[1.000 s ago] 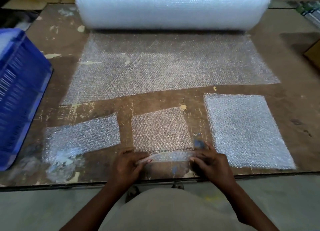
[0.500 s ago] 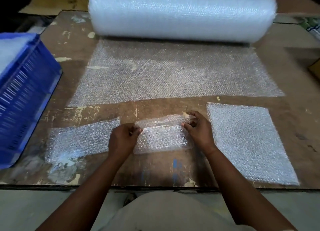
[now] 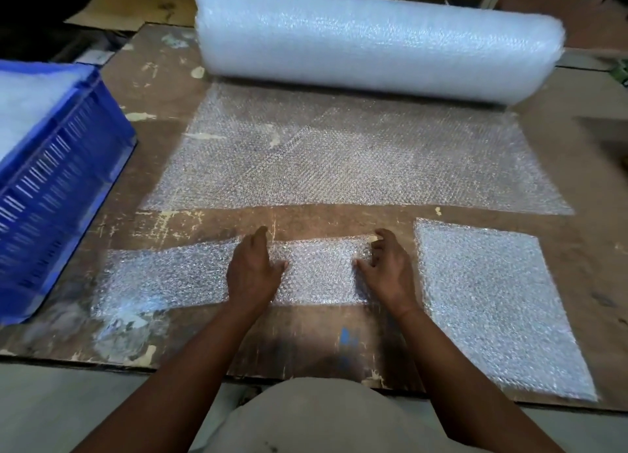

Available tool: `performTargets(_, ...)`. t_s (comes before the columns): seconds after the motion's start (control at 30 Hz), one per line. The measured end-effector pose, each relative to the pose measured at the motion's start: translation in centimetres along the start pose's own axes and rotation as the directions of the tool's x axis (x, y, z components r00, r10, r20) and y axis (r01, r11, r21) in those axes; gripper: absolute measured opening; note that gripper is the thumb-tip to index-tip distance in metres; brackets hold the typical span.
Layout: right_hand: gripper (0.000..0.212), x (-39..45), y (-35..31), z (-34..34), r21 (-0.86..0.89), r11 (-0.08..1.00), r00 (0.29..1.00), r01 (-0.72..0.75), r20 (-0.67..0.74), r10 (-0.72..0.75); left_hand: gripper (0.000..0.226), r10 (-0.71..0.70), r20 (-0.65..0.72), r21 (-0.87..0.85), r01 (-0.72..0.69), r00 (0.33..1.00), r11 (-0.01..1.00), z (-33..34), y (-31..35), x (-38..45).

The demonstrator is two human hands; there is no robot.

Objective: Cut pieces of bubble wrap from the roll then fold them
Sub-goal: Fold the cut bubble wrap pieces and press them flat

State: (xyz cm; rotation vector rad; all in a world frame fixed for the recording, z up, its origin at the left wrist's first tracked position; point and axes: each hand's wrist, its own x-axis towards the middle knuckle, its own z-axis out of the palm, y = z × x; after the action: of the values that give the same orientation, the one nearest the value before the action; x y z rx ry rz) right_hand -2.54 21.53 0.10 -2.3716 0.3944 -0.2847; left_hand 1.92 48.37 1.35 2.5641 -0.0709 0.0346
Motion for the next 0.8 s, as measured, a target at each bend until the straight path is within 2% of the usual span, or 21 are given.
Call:
performTargets(0.07,0.075,-0.9,-0.2,0.2,-0.112,0.991,0.995,0.078,-0.047,-0.083,0.084,0.111,-0.067,0.106,-0.104,0.991,0.989,0.2,0.6,-0.3)
performTargets(0.13,0.068,-1.6,-1.0,0.5,-0.175,0.965,0.977,0.194,-0.051,-0.205,0.076,0.225,-0.082,0.155,-0.211,0.971,0.965,0.6,1.5,-0.5)
performTargets(0.17,0.063,-1.8,-1.6,0.7,-0.193,0.948,0.964,0.255,-0.022,-0.264,0.072,0.278,-0.048,0.169,-0.266,0.960,0.949,1.0,1.8,-0.6)
performTargets(0.23,0.062,-2.3,-2.4,1.4,-0.225,0.909,0.936,0.352,0.116,-0.333,0.073,0.323,0.109,0.203,-0.339,0.940,0.919,1.8,2.5,-1.0)
performTargets(0.3,0.070,-2.8,-2.6,2.3,-0.284,0.867,0.898,0.409,0.296,-0.327,0.081,0.309,0.291,0.252,-0.384,0.906,0.888,3.0,2.5,-1.5)
performTargets(0.37,0.076,-3.2,-2.3,2.8,-0.328,0.834,0.861,0.443,0.416,-0.293,0.088,0.293,0.360,0.287,-0.404,0.886,0.869,4.1,2.0,-2.2)
performTargets(0.47,0.078,-3.0,-1.7,2.8,-0.369,0.815,0.853,0.448,0.449,-0.265,0.089,0.257,0.352,0.321,-0.374,0.900,0.870,4.6,1.5,-2.4)
performTargets(0.6,0.080,-2.6,0.3,2.2,-0.452,0.831,0.917,0.325,0.364,-0.162,0.100,0.243,0.329,0.341,-0.354,0.913,0.871,3.9,1.3,-2.7)
performTargets(0.8,0.083,-2.5,1.0,1.8,-0.434,0.849,0.914,0.301,0.385,-0.127,0.105,0.225,0.349,0.348,-0.349,0.910,0.870,4.4,0.6,-2.9)
